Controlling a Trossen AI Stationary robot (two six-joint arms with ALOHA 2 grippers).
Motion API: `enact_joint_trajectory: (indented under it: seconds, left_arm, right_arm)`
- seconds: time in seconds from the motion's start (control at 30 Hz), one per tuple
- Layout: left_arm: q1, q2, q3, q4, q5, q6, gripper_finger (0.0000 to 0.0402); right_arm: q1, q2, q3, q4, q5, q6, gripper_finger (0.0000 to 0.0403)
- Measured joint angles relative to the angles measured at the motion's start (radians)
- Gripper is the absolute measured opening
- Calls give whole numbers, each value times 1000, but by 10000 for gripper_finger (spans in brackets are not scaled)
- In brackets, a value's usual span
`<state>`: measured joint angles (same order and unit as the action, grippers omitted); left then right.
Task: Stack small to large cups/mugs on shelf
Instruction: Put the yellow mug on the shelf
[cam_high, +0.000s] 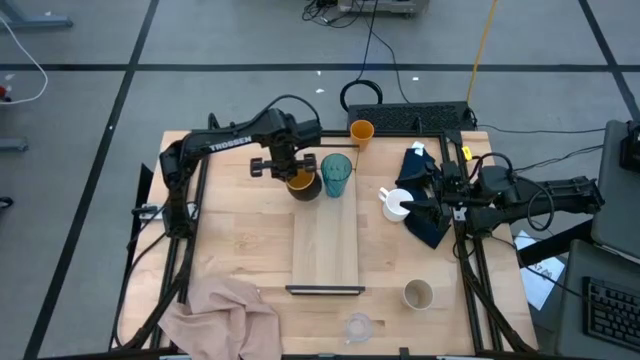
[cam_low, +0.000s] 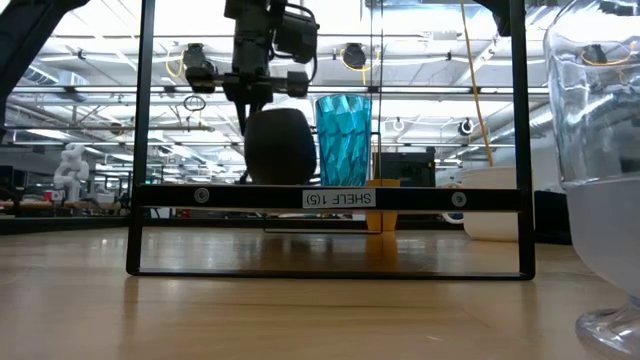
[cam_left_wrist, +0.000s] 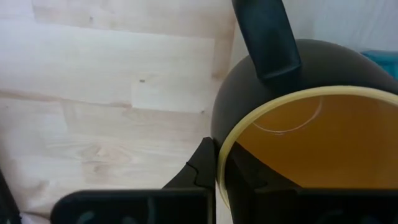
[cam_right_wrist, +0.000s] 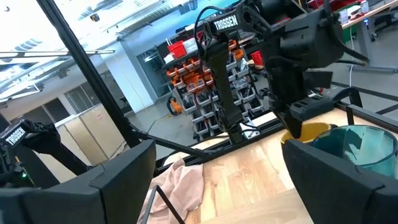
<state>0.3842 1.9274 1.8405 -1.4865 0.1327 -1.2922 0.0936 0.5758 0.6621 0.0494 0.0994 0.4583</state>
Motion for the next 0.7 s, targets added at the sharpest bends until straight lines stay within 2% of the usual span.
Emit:
enact_joint_trajectory:
  seconds: [0.37, 0.7]
  left_arm:
    - [-6, 48, -2, 31, 43, 15, 10]
    - [14, 48, -1, 25, 9, 28, 10]
  right_arm:
    - [0, -6, 0, -29, 0, 13, 343]
    - [0, -7, 1, -25, 0, 19, 343]
